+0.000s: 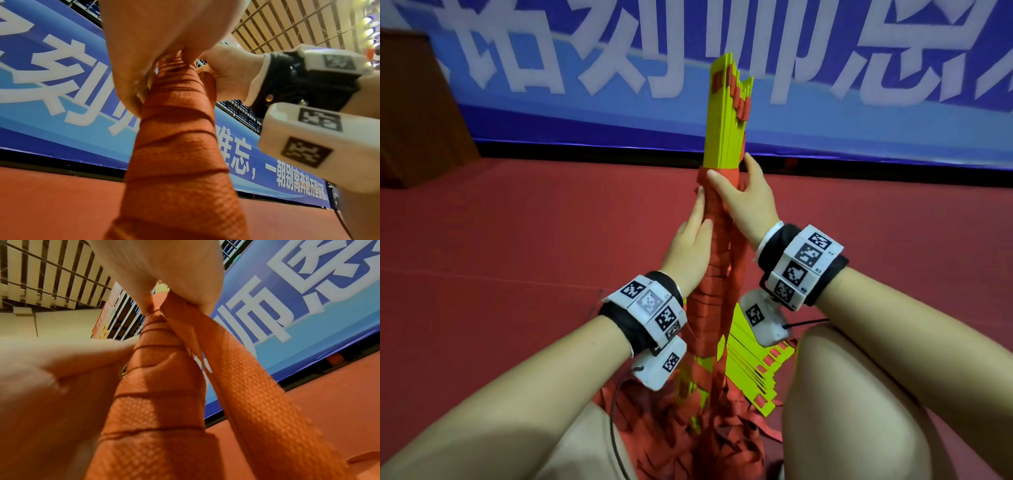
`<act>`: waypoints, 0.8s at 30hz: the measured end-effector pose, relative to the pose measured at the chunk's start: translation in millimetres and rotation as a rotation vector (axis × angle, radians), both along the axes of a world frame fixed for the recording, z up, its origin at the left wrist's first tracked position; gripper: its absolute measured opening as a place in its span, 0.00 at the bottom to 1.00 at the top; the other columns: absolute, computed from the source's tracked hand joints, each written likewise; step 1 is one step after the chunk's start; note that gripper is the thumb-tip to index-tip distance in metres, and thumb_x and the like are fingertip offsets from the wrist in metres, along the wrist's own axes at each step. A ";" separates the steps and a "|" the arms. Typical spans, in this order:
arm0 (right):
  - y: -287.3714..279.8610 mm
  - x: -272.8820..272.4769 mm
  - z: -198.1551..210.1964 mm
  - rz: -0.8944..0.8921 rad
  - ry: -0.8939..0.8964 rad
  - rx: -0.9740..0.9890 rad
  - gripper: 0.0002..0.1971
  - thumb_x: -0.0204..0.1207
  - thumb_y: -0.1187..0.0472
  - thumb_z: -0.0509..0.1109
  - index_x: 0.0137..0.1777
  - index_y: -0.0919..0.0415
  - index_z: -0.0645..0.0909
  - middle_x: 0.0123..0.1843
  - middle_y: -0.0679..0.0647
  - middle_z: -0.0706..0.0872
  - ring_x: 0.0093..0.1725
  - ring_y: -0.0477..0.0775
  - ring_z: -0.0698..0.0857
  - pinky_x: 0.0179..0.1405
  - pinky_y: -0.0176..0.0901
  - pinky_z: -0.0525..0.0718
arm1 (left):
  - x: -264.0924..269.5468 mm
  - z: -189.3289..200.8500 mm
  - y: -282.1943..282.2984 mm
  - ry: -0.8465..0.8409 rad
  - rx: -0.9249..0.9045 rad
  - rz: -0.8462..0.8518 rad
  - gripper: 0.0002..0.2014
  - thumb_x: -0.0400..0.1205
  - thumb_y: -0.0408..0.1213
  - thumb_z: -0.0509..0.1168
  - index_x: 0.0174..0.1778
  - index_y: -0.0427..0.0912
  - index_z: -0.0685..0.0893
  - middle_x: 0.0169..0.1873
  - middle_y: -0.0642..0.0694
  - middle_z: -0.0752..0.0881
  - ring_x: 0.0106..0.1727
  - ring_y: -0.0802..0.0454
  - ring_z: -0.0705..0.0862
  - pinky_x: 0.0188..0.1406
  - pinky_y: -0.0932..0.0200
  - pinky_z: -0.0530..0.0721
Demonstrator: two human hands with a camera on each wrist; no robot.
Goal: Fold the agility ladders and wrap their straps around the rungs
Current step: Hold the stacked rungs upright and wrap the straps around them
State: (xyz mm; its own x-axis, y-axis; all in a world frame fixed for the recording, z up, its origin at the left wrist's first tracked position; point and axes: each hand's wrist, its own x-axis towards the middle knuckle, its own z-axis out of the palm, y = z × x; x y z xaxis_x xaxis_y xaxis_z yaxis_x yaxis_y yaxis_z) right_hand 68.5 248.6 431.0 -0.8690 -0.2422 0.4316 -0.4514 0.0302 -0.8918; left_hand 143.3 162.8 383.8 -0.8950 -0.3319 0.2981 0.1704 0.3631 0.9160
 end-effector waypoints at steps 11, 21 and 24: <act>9.2 -11.2 10.6 0.318 -0.025 -0.169 0.10 0.78 0.53 0.68 0.51 0.57 0.87 0.46 0.54 0.89 0.45 0.50 0.86 0.50 0.48 0.85 | 7.3 -2.7 -14.5 0.029 0.273 -0.189 0.39 0.76 0.32 0.73 0.80 0.48 0.60 0.60 0.50 0.82 0.52 0.66 0.86 0.52 0.67 0.83; 20.8 -11.2 12.6 0.142 -0.010 0.029 0.10 0.81 0.59 0.69 0.54 0.65 0.87 0.21 0.35 0.80 0.20 0.30 0.75 0.21 0.23 0.70 | 4.9 -9.7 -12.2 0.076 -0.097 -0.021 0.44 0.79 0.31 0.71 0.85 0.54 0.53 0.59 0.68 0.77 0.52 0.80 0.80 0.58 0.78 0.75; 13.6 -15.1 7.4 0.032 -0.005 0.017 0.20 0.78 0.53 0.72 0.67 0.60 0.82 0.37 0.41 0.86 0.28 0.33 0.80 0.27 0.24 0.72 | 2.9 -11.2 -10.0 0.011 -0.257 0.108 0.46 0.79 0.42 0.71 0.83 0.67 0.46 0.61 0.46 0.84 0.59 0.45 0.84 0.61 0.50 0.81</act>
State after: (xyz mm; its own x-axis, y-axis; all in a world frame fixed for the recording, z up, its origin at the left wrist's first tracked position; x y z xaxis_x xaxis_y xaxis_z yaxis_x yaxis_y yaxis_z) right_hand 53.4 262.1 438.5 -0.8628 -0.2770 0.4228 -0.4480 0.0315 -0.8935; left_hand 146.3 152.7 372.6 -0.8548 -0.3378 0.3939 0.1271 0.5996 0.7901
